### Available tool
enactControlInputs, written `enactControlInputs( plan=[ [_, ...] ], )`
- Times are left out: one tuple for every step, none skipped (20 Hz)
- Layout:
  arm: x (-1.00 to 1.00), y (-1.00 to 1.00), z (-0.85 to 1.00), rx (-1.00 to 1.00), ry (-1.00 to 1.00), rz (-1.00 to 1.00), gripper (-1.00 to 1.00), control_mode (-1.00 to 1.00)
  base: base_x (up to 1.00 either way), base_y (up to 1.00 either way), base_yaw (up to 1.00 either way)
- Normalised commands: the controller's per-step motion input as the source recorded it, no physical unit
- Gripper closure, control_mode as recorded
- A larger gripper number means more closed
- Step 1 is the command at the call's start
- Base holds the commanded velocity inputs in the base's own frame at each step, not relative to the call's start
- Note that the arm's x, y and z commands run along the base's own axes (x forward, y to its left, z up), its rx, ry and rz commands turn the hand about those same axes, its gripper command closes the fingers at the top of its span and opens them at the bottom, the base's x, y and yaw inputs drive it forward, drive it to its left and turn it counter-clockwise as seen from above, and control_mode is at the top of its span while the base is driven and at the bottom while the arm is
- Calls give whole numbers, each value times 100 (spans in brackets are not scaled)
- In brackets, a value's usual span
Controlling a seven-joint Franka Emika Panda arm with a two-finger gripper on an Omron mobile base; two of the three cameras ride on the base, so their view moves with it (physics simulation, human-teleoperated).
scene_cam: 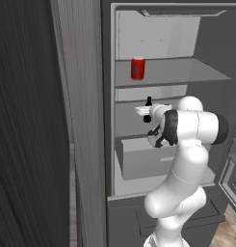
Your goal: Open the fridge, grab two sodas, and place both sodas inside the bowl with ice on the dining counter.
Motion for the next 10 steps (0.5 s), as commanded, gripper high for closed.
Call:
enactControlInputs(
  plan=[
    [3,0,-12,0,-2,0,-100,-100,0,0,0],
    [4,0,-15,0,-1,0,-100,-100,0,0,0],
    [5,0,-19,0,0,0,-100,-100,0,0,0],
    [5,0,-20,0,0,0,-100,-100,0,0,0],
    [6,0,-19,0,0,0,-100,-100,0,0,0],
    [7,0,-18,0,0,0,-100,-100,0,0,0],
    [7,0,-16,0,0,0,-100,-100,0,0,0],
    [7,0,-13,0,0,0,-100,-100,0,0,0],
    [6,0,-14,0,0,0,-100,-100,0,0,0],
    [6,0,-14,0,0,0,-100,-100,0,0,0]
  ],
)
